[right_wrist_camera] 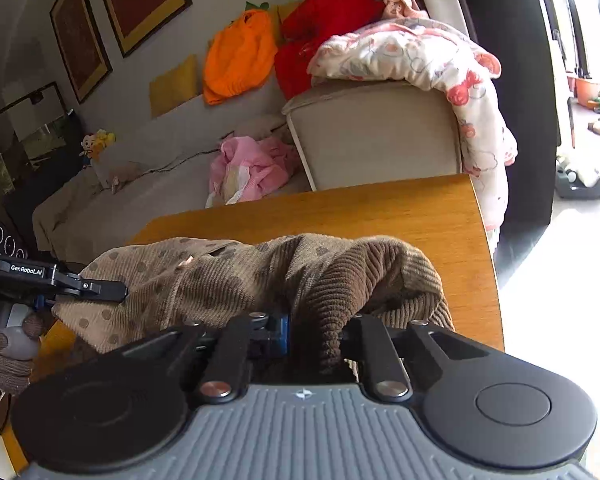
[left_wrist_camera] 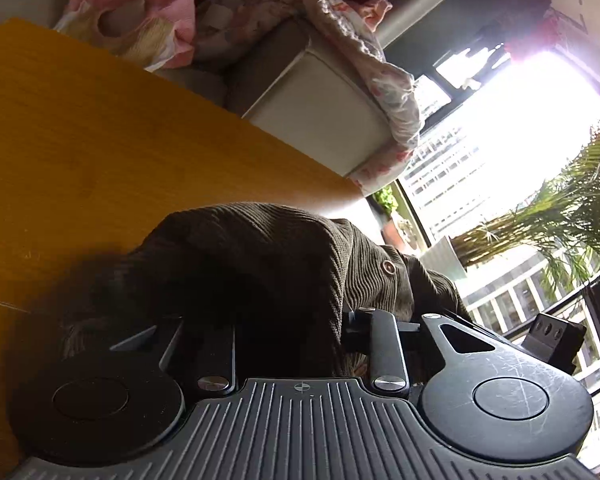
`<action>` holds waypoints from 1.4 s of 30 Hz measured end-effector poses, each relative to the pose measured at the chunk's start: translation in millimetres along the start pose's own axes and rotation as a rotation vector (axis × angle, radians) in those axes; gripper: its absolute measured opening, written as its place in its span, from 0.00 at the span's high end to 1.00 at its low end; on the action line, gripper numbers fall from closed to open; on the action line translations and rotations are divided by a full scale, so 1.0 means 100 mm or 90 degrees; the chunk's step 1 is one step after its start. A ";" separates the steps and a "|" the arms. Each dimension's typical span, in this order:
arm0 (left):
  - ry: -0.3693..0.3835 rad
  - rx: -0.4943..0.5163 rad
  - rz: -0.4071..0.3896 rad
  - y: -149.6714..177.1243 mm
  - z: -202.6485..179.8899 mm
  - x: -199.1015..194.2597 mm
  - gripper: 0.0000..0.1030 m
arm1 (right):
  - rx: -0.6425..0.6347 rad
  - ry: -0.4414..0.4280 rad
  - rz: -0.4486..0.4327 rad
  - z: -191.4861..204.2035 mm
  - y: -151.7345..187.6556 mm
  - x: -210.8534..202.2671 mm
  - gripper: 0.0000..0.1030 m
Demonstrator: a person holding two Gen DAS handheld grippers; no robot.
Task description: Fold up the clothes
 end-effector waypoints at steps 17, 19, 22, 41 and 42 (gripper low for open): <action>-0.031 0.052 0.081 1.21 -0.10 -0.60 0.52 | 0.044 0.018 0.080 -0.05 0.82 -0.66 0.66; 0.012 0.017 0.064 1.12 -0.04 -0.63 0.32 | 0.048 0.022 0.070 -0.08 0.80 -0.70 0.61; 0.048 -0.037 0.021 0.94 0.07 -0.61 0.20 | 0.039 0.029 0.070 -0.10 0.79 -0.68 0.59; 0.075 -0.040 -0.138 0.27 -0.11 -1.15 0.09 | -0.017 0.073 0.028 -0.01 0.60 -0.79 0.44; 0.089 -0.021 -0.129 0.29 -0.20 -1.11 0.07 | -0.014 0.071 0.007 0.00 0.51 -0.84 0.44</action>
Point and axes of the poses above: each gripper's, at about its wrist camera, not at the fingertips, and x roughly the way its jaws point, z to its left, y to its underside, the point moved 2 cm from there along x, roughly the way its jaws point, and after that the axes turned 4 degrees about -y, right-handed, at the moved point
